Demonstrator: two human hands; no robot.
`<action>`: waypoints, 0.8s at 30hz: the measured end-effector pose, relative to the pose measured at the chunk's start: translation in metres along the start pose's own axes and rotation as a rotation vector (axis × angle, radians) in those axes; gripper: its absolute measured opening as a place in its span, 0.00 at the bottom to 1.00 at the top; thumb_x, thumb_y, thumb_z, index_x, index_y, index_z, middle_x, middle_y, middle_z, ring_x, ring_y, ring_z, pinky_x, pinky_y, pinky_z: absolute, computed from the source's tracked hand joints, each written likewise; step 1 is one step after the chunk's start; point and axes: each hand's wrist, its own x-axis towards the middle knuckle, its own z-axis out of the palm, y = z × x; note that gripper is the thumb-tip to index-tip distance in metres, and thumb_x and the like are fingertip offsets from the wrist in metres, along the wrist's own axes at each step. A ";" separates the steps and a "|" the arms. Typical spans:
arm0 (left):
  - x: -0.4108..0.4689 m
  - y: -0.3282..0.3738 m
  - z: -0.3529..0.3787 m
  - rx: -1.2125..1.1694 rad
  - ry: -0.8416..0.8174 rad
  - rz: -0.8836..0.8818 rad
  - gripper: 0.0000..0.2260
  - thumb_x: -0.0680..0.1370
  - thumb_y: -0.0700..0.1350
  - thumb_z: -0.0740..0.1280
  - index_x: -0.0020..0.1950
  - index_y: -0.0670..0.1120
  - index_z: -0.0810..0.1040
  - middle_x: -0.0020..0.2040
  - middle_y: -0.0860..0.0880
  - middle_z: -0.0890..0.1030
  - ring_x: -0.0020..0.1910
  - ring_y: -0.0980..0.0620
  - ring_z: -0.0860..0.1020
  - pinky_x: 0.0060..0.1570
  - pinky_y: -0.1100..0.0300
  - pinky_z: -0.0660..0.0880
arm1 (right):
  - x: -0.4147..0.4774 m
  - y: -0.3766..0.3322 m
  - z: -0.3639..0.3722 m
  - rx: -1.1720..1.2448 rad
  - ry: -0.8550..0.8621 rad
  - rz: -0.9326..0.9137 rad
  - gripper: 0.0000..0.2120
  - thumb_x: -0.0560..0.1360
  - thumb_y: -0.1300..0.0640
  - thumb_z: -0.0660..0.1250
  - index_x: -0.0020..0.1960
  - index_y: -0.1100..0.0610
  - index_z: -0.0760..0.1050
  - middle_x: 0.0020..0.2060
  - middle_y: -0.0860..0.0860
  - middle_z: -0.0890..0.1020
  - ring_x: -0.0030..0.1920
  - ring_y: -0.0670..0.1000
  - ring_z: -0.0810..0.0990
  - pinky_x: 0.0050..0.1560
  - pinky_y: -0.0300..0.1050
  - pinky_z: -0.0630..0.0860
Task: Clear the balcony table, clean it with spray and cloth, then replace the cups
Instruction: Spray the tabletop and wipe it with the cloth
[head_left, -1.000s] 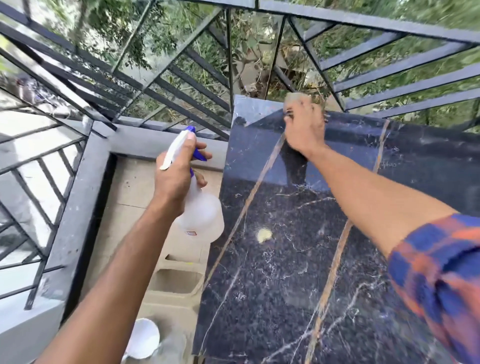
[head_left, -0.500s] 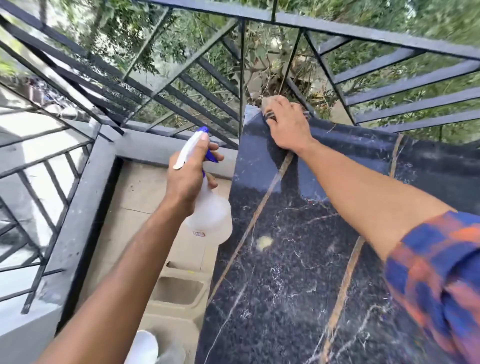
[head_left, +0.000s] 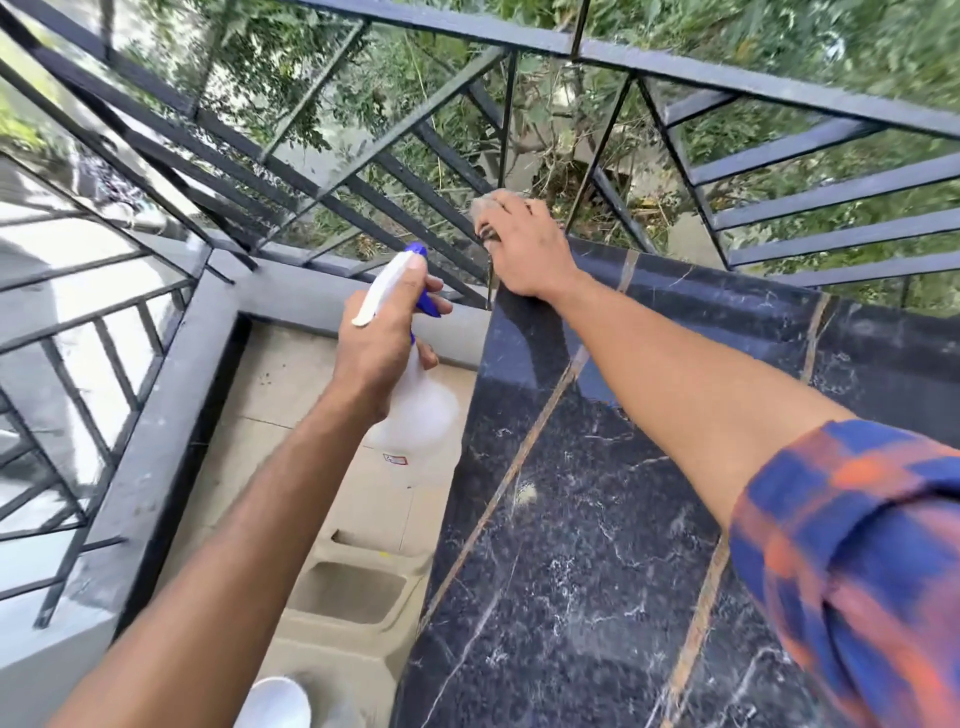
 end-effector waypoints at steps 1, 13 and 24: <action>0.000 0.000 0.000 0.010 -0.007 0.004 0.17 0.83 0.54 0.63 0.50 0.42 0.81 0.49 0.38 0.84 0.24 0.49 0.71 0.27 0.58 0.72 | 0.004 -0.001 -0.004 0.032 -0.018 0.037 0.21 0.80 0.55 0.59 0.73 0.53 0.69 0.72 0.53 0.70 0.65 0.63 0.71 0.67 0.57 0.69; -0.001 -0.001 0.004 0.007 -0.049 0.021 0.16 0.82 0.56 0.63 0.48 0.45 0.82 0.48 0.40 0.85 0.34 0.43 0.76 0.30 0.55 0.73 | -0.110 -0.004 0.018 0.086 0.225 0.217 0.23 0.80 0.58 0.61 0.75 0.54 0.68 0.75 0.52 0.68 0.68 0.60 0.70 0.69 0.56 0.69; 0.002 0.001 0.008 -0.020 -0.068 0.050 0.14 0.83 0.55 0.64 0.41 0.53 0.83 0.42 0.49 0.84 0.42 0.41 0.77 0.28 0.56 0.71 | -0.015 0.005 -0.016 0.056 -0.045 0.156 0.14 0.80 0.59 0.60 0.65 0.51 0.71 0.69 0.53 0.71 0.64 0.63 0.70 0.64 0.57 0.69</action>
